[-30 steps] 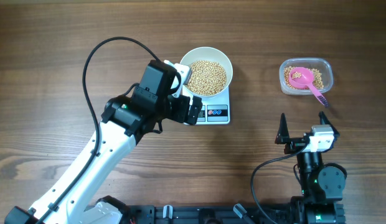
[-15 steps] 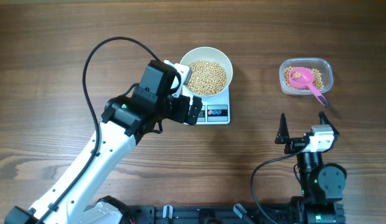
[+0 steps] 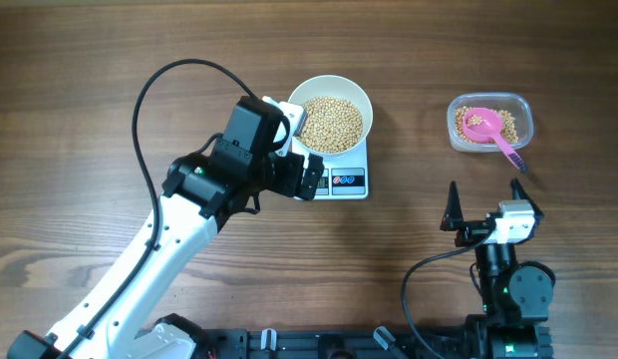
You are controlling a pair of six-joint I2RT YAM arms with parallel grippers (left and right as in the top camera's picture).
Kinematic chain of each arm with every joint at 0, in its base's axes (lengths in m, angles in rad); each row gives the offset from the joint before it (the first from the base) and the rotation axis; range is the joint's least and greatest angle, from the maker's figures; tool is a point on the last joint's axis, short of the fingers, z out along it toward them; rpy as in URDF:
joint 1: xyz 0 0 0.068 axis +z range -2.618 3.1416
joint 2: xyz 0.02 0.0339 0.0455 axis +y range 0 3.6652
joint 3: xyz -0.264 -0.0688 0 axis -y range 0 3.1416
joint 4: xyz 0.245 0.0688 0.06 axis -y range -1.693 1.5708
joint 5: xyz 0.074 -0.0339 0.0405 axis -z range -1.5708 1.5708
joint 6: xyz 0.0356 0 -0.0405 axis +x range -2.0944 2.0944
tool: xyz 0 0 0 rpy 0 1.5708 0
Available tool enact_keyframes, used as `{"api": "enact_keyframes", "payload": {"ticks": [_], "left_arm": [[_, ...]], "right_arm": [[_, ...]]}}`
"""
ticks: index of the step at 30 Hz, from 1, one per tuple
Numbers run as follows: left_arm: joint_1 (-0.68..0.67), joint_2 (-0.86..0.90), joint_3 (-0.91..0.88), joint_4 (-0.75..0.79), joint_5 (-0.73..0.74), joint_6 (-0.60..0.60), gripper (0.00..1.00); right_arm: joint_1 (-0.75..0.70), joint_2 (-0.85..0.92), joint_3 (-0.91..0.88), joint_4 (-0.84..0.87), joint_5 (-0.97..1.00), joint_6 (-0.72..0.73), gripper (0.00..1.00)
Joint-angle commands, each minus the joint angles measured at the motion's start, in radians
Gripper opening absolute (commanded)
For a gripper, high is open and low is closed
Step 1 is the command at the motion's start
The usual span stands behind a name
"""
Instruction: Scoop item into bowl and weigh 150g on scale
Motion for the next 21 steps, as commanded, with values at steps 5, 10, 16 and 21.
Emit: {"api": "enact_keyframes", "payload": {"ticks": [5,10,16,21], "left_arm": [[0.006,-0.005,0.015,0.010,-0.006,-0.006,1.00],[0.006,-0.023,0.015,0.040,-0.006,-0.006,1.00],[0.006,-0.040,0.010,0.014,-0.072,-0.005,1.00],[0.006,-0.111,-0.002,0.016,-0.105,-0.002,1.00]], "right_arm": [[0.005,-0.009,-0.003,0.002,-0.009,-0.007,1.00],[0.005,-0.009,-0.003,0.002,-0.009,-0.007,1.00],[0.005,-0.009,-0.003,0.002,-0.009,-0.007,1.00],[0.005,-0.009,-0.003,0.002,-0.009,-0.007,1.00]]}}
